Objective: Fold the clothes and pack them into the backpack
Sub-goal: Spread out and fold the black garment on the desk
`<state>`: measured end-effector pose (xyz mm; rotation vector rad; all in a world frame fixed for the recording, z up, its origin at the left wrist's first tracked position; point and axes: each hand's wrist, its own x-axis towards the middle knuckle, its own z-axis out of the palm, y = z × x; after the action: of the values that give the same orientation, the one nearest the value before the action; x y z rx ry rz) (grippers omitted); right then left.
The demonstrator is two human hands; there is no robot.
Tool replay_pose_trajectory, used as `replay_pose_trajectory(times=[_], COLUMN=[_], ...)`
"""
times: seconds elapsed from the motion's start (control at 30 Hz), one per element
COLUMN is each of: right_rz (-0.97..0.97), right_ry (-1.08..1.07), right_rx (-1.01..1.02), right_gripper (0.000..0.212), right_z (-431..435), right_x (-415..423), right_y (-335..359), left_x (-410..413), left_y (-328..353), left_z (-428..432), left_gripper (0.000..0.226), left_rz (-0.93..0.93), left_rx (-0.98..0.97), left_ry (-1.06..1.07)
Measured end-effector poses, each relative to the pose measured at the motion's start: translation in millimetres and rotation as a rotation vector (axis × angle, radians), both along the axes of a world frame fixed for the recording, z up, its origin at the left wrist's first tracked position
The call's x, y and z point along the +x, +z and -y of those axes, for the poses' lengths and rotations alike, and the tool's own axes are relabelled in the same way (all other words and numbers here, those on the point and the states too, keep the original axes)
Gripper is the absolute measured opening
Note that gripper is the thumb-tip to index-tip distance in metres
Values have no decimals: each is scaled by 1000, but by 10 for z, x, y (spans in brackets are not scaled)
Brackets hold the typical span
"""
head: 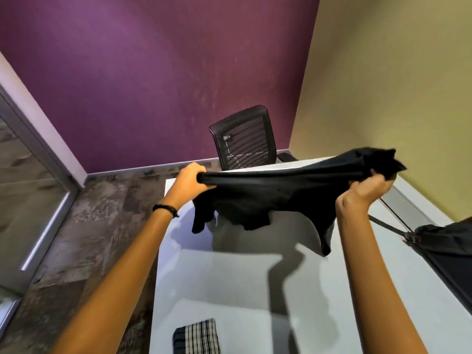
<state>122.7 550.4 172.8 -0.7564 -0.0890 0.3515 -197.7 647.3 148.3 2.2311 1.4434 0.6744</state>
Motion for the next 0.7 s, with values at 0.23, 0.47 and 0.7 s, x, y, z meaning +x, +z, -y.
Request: replay_pose_trajectory(times=[0.23,0.47,0.7], right_rz=[-147,-156,-15], right_ry=[-167,-176,165], right_rx=[-190,-613,-1181], right_gripper=[27,37,60], right_z=[407,768,931], right_x=[-101,47,106], right_y=[-858,-1386,-1692], left_x=[-306,-288,142], left_y=[-782,-1255,-1223], left_z=[324,717,979], left_gripper=[23,35,19], left_rz=[-549,-429,-329], left_rx=[-236,-583,-428], left_ry=[-327,-454,-590])
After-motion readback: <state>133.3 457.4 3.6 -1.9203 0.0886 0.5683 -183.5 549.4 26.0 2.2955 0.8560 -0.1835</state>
